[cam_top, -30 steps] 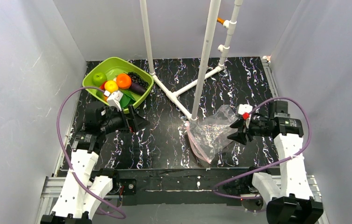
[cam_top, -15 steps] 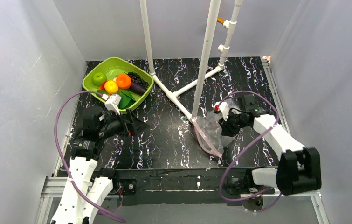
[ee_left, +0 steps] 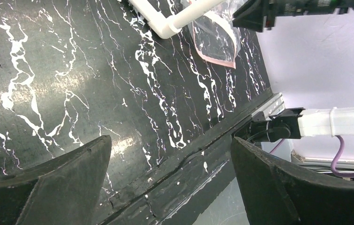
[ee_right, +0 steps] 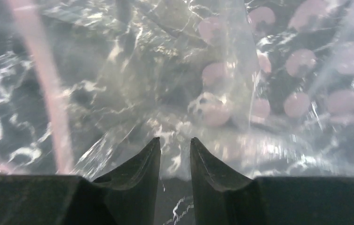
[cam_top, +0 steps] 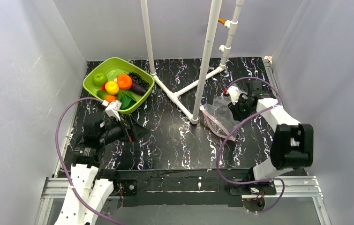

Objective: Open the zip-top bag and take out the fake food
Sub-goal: Move the zipper food storage bag to the center of the board, then reset both arms

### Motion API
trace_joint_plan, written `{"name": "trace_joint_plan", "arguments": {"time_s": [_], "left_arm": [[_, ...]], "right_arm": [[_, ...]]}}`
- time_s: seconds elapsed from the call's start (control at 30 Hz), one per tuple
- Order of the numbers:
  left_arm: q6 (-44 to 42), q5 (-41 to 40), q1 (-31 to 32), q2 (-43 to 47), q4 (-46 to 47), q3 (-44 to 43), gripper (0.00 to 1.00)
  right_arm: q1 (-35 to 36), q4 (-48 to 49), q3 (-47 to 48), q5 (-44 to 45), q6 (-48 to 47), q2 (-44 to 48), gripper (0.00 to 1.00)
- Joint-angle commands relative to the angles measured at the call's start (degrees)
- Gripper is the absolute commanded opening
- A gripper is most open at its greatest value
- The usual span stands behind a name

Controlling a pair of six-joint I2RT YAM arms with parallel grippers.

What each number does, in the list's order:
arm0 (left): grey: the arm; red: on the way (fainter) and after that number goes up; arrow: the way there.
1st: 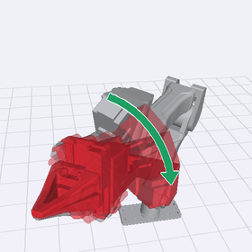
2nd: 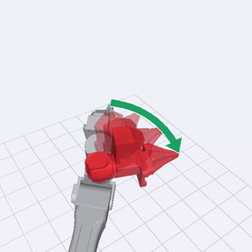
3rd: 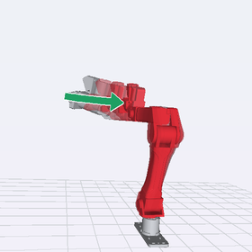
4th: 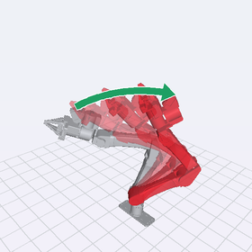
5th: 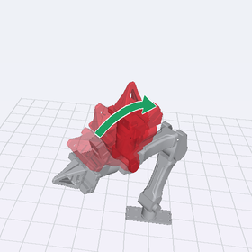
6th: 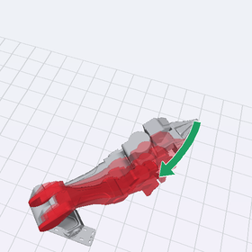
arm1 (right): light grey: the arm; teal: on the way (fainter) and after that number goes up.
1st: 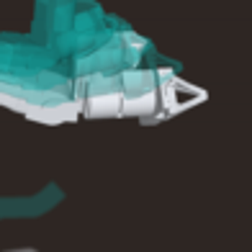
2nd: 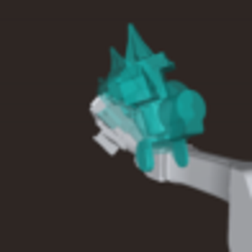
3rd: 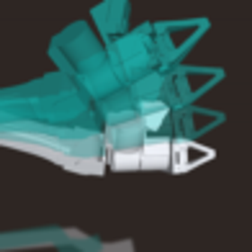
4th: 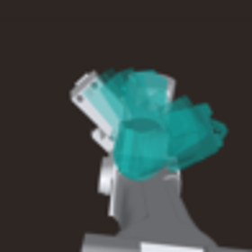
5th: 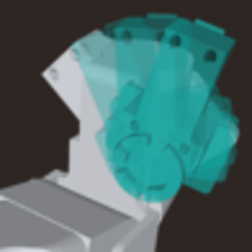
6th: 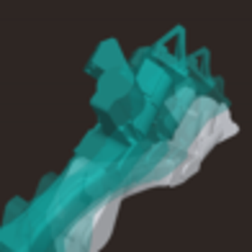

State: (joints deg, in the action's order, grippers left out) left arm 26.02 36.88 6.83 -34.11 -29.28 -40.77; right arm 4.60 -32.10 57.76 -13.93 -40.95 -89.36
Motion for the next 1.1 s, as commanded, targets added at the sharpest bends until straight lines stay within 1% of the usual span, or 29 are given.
{"name": "trace_joint_plan", "arguments": {"time_s": [0.0,0.03,0.1,0.2,0.3,0.33,0.4,0.47,0.5,0.63,0.73,0.77,0.9,1.0,1.07], "left_arm": [[0.2,-0.5,-0.1,1.2,-3.3,-2.1,0.98],[0.2,-1.1,-0.1,1.0,-3.7,-2.7,0.98],[0.3,-2.0,0.0,0.5,-4.2,-4.1,0.98],[-0.5,-4.6,-0.1,-0.3,-6.3,-7.4,0.98],[-4.7,-10.6,0.0,-2.1,-11.2,-13.4,0.98],[-5.9,-12.0,0.0,-2.8,-12.4,-15.3,0.98],[-7.5,-13.8,-0.1,-3.9,-13.9,-18.0,0.98],[-8.0,-14.6,-0.1,-4.5,-14.2,-19.3,0.98],[-8.0,-14.8,-0.1,-4.6,-14.2,-19.5,0.98],[-8.0,-15.0,0.0,-4.2,-14.5,-19.7,0.98],[-8.9,-16.6,-0.1,-4.2,-15.7,-20.8,0.98],[-9.2,-17.1,-0.1,-4.2,-16.0,-21.2,0.98],[-9.4,-17.1,-0.1,-4.5,-16.4,-22.0,0.98],[-9.7,-17.7,-0.1,-4.4,-16.5,-21.9,0.98],[-10.1,-18.7,-0.1,-4.2,-16.7,-21.8,0.98]], "right_arm": [[-3.6,-11.5,3.3,-11.4,-2.8,13.0,0.40],[-4.0,-13.4,3.5,-13.4,-3.3,16.0,0.42],[-7.8,-16.0,4.0,-17.4,-3.1,21.9,0.48],[-12.8,-18.7,5.3,-23.7,-2.8,28.4,0.61],[-17.2,-19.3,6.9,-30.3,0.8,32.9,0.77],[-18.0,-18.1,7.1,-31.6,3.6,34.1,0.83],[-19.0,-14.8,6.9,-32.9,10.7,36.0,0.97],[-19.3,-10.0,6.6,-29.8,20.2,36.5,0.98],[-19.6,-9.3,7.0,-28.5,23.0,36.3,0.98],[-21.3,-10.3,9.1,-32.0,27.9,36.2,0.98],[-21.3,-4.2,7.7,-28.7,37.5,39.3,0.98],[-21.3,-3.5,7.9,-28.2,38.6,40.0,0.98],[-21.2,-5.3,8.9,-31.0,37.7,40.5,0.98],[-21.3,-4.9,8.3,-32.4,38.7,41.3,0.98],[-21.2,-3.9,7.8,-31.2,41.2,42.0,0.98]]}}
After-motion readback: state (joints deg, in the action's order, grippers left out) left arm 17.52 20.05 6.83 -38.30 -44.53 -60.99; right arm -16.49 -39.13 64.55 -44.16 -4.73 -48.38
